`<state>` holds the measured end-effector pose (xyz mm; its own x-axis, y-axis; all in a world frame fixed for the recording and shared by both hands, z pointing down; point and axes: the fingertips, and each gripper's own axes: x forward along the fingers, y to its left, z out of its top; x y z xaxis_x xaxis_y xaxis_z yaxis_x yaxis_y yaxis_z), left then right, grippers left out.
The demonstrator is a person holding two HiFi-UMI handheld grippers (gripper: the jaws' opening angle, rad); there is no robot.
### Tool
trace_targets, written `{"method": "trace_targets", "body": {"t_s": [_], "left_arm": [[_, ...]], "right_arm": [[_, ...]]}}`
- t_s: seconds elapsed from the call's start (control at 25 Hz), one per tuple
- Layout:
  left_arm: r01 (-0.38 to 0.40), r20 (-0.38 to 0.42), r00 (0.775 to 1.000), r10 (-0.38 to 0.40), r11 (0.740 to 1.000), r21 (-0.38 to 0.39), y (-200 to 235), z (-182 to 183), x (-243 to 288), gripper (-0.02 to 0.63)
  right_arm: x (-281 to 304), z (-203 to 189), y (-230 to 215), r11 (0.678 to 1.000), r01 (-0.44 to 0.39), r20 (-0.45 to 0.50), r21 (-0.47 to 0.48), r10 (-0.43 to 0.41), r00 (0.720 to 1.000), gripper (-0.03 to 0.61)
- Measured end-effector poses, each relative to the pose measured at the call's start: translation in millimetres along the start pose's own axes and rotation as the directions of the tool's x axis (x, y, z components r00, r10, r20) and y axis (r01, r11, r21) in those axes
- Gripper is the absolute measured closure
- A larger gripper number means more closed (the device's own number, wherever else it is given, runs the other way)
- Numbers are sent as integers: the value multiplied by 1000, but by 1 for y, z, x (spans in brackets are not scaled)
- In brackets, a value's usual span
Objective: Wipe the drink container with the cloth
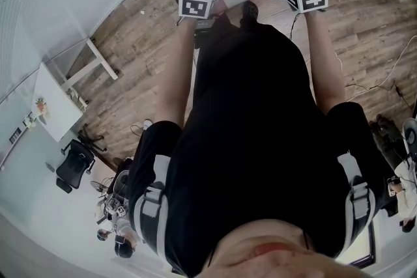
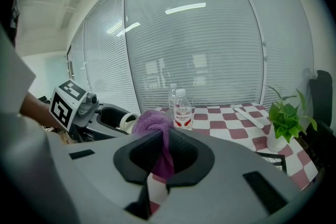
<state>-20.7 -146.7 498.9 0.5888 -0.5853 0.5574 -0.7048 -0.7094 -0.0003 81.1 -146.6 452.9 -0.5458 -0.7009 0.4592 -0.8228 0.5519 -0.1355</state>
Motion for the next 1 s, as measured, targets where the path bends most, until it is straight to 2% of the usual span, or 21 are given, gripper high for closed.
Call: {"method": "trace_targets", "body": {"t_s": [0.16, 0.36, 0.76, 1.0], "left_arm": [[-107, 7, 994, 108, 991, -81, 2, 2, -4, 304], [-208, -7, 978, 211, 959, -191, 4, -3, -2, 304], [-276, -61, 961, 270, 920, -279, 5, -10, 5, 305], [-317, -83, 948, 307, 908, -273, 6, -12, 6, 307]], "right_arm": [[-3, 0, -3, 1000, 7, 2, 2, -7, 1000, 532], [-4, -3, -6, 1000, 15, -7, 1, -15, 1000, 532], [-10, -11, -5, 1000, 18, -23, -6, -18, 1000, 532], [-10, -11, -2, 1000, 11, -24, -7, -11, 1000, 532]]}}
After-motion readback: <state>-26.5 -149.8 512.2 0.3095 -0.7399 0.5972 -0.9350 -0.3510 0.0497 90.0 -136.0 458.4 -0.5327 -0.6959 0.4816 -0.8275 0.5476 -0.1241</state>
